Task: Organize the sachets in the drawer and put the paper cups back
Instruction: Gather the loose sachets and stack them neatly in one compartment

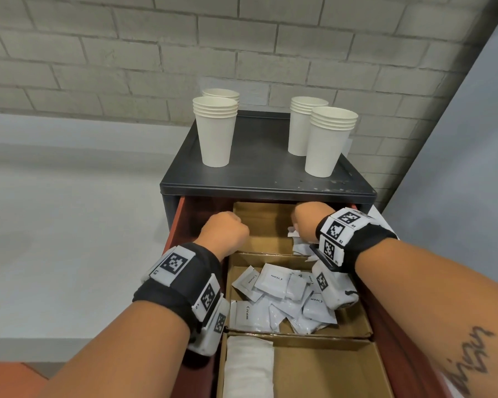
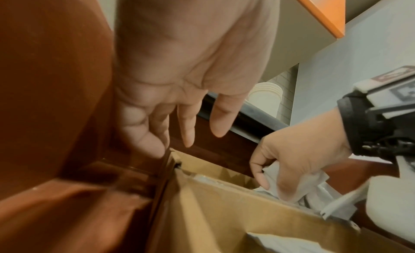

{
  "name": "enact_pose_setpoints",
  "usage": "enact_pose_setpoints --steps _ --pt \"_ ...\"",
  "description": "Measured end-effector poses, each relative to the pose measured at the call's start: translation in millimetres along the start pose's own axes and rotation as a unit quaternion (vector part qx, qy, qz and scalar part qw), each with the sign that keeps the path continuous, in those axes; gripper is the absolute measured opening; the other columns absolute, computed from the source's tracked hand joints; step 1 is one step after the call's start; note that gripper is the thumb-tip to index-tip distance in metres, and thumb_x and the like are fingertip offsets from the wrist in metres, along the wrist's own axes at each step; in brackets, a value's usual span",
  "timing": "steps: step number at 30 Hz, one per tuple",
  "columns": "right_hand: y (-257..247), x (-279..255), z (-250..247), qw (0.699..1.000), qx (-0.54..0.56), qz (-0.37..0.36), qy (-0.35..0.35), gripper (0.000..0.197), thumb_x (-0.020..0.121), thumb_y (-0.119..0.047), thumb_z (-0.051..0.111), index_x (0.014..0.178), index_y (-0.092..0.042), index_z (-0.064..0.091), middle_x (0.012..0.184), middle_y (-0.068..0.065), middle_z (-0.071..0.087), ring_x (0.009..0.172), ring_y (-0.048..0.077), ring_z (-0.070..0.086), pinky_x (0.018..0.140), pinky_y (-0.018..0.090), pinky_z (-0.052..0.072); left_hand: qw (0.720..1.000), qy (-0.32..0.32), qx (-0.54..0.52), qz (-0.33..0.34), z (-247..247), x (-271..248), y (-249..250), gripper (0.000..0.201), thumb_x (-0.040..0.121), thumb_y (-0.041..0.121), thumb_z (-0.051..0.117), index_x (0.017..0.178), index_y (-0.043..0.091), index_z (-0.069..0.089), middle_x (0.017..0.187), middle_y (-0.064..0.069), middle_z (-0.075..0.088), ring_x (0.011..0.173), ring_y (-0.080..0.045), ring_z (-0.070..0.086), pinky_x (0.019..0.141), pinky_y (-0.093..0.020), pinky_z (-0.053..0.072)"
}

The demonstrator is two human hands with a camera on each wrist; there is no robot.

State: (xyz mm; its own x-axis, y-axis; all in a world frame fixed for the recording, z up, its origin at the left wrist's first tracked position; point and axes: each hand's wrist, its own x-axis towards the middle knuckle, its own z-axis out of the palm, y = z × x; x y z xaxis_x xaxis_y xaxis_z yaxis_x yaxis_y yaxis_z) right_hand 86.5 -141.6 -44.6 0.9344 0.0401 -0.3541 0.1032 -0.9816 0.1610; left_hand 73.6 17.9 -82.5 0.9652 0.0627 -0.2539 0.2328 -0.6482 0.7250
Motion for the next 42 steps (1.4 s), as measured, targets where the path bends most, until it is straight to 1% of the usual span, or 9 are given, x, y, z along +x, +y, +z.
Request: enact_pose_setpoints --steps 6,11,16,21,24,27,32,38,42 --pt "-0.3 -16.3 -5.2 0.993 0.077 -0.071 0.051 0.015 0.085 0.000 0.054 0.088 -0.014 0.057 0.093 0.003 0.054 0.079 0.016 0.052 0.072 0.023 0.043 0.991 0.017 -0.131 0.036 -4.4 -15.8 7.8 0.027 0.091 0.009 0.054 0.116 0.016 0.059 0.114 -0.007 0.059 0.105 -0.022 0.056 0.085 -0.029 0.047" --pt "7.4 -23.3 -2.3 0.968 0.175 -0.128 0.127 0.021 0.080 0.003 0.057 0.079 -0.018 0.059 0.083 -0.007 0.054 0.089 0.018 0.056 0.070 0.018 0.042 0.973 -0.042 -0.229 0.006 -4.5 -25.3 22.0 0.028 0.095 0.015 0.052 0.123 0.010 0.056 0.122 -0.011 0.058 0.103 -0.020 0.056 0.093 -0.032 0.048" --pt "9.6 -35.6 -8.0 0.935 0.273 -0.181 0.135 0.020 0.079 -0.001 0.063 0.078 -0.020 0.058 0.079 -0.014 0.051 0.063 0.000 0.047 0.048 0.007 0.036 0.931 -0.165 -0.321 -0.050 -4.7 -36.9 23.8 0.049 0.093 0.042 0.051 0.135 0.016 0.043 0.126 -0.013 0.053 0.100 -0.027 0.058 0.078 -0.034 0.053" --pt "-3.8 -50.1 -9.9 0.905 0.328 -0.241 0.121 0.025 0.075 -0.003 0.070 0.076 -0.025 0.059 0.096 -0.003 0.064 0.086 0.014 0.060 0.079 0.025 0.048 0.873 -0.291 -0.389 -0.053 -7.9 -33.3 19.3 0.054 0.087 0.064 0.041 0.112 0.018 0.058 0.094 -0.008 0.063 0.081 -0.025 0.065 0.059 -0.030 0.058" --pt "-16.1 -59.1 -5.5 0.897 0.342 -0.258 0.105 0.025 0.073 -0.003 0.071 0.077 -0.025 0.060 0.093 -0.014 0.060 0.088 0.007 0.058 0.080 0.021 0.047 0.858 -0.294 -0.416 -0.059 -11.1 -31.6 17.9 0.048 0.082 0.060 0.053 0.098 0.016 0.065 0.087 -0.006 0.064 0.077 -0.019 0.064 0.063 -0.031 0.059" --pt "-23.7 -63.5 0.6 0.901 0.328 -0.262 0.114 0.033 0.074 -0.005 0.069 0.071 -0.035 0.054 0.095 -0.012 0.062 0.094 0.016 0.060 0.086 0.032 0.050 0.859 -0.304 -0.408 -0.059 -13.7 -32.9 16.9 0.043 0.076 0.055 0.062 0.096 0.017 0.066 0.089 -0.006 0.065 0.081 -0.022 0.065 0.071 -0.036 0.057" --pt "-27.8 -70.1 4.4 0.915 0.259 -0.273 0.144 0.031 0.078 -0.011 0.064 0.068 -0.037 0.051 0.092 0.000 0.067 0.086 0.020 0.062 0.082 0.043 0.052 0.855 -0.317 -0.401 -0.088 -14.4 -35.8 17.8 0.052 0.081 0.063 0.054 0.097 0.014 0.062 0.087 -0.010 0.064 0.067 -0.024 0.068 0.053 -0.037 0.058" --pt "-20.0 -76.7 -5.2 0.885 0.313 -0.281 0.200 0.018 0.077 -0.006 0.063 0.082 -0.024 0.063 0.090 0.000 0.067 0.085 0.014 0.060 0.080 0.033 0.050 0.829 -0.348 -0.429 -0.092 -13.6 -32.4 16.9 0.068 0.081 0.073 0.040 0.094 0.012 0.065 0.088 -0.015 0.066 0.085 -0.036 0.064 0.061 -0.041 0.059" --pt "-14.9 -76.8 -3.1 0.856 0.398 -0.265 0.197 0.031 0.075 -0.005 0.070 0.074 -0.033 0.057 0.087 -0.015 0.059 0.081 0.002 0.056 0.072 0.012 0.046 0.784 -0.359 -0.503 -0.062 -17.0 -34.3 19.6 0.056 0.084 0.062 0.047 0.103 0.012 0.063 0.090 -0.010 0.066 0.077 -0.024 0.066 0.063 -0.033 0.058"
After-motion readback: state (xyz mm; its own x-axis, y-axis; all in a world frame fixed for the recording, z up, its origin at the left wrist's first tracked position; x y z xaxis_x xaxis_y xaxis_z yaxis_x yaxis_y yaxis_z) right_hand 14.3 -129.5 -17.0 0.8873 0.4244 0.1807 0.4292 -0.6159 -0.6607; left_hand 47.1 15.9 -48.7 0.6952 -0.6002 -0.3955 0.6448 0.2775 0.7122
